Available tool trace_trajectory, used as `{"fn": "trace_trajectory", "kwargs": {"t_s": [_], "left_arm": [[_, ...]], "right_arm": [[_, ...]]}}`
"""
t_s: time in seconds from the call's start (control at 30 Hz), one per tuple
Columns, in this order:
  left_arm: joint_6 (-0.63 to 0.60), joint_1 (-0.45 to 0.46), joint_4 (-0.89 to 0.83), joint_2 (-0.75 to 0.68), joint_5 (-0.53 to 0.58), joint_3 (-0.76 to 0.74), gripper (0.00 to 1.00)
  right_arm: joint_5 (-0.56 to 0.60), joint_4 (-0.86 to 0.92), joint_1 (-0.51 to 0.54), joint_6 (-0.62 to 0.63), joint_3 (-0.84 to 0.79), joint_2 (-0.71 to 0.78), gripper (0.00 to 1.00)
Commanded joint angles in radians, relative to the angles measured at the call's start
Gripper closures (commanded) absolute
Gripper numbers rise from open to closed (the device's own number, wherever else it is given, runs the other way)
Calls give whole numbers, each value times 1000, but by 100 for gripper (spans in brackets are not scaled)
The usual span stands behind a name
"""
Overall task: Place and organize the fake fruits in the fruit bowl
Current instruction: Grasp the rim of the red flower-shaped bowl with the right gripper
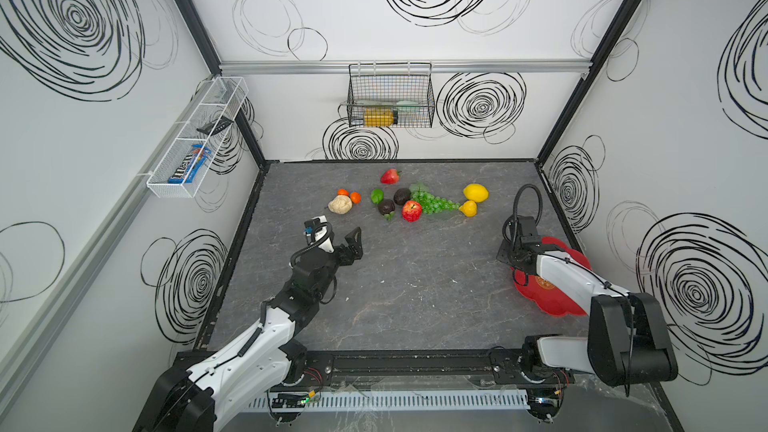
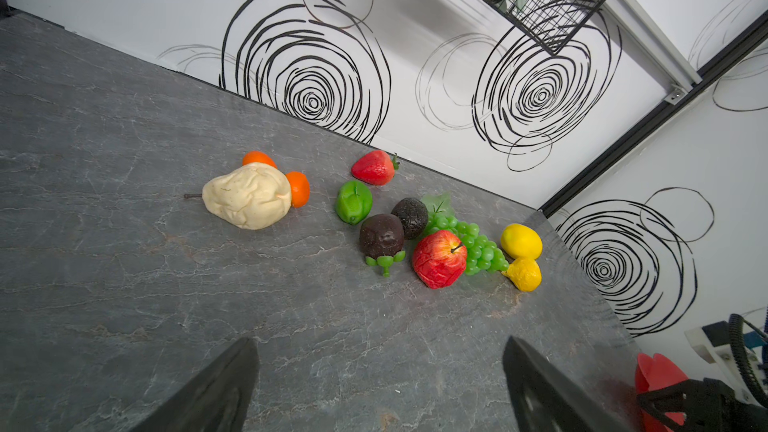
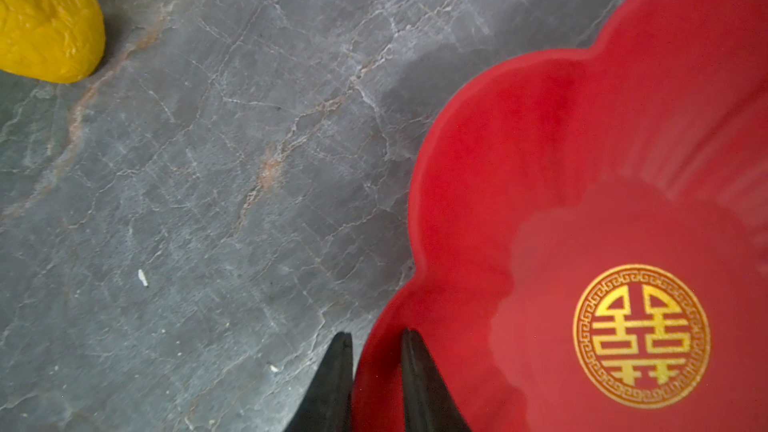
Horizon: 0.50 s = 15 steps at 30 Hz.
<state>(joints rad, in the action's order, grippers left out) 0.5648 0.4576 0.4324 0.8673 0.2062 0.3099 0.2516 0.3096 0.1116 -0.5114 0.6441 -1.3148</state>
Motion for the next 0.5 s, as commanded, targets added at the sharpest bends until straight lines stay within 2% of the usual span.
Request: {"fn": "trace_trajectory", "kwargs": {"t_s": [0.0, 0.27, 0.47], "left_arm": [[0, -4, 25, -15, 13, 5, 4], [0, -6, 27, -15, 15, 3, 4], [-2, -10, 24, -17, 22, 1, 4]], "right_arm": [[26, 31, 24, -8, 37, -11, 82], [55, 47, 110, -25, 46, -6, 90], [43, 76, 244, -75, 60, -1, 92]]}}
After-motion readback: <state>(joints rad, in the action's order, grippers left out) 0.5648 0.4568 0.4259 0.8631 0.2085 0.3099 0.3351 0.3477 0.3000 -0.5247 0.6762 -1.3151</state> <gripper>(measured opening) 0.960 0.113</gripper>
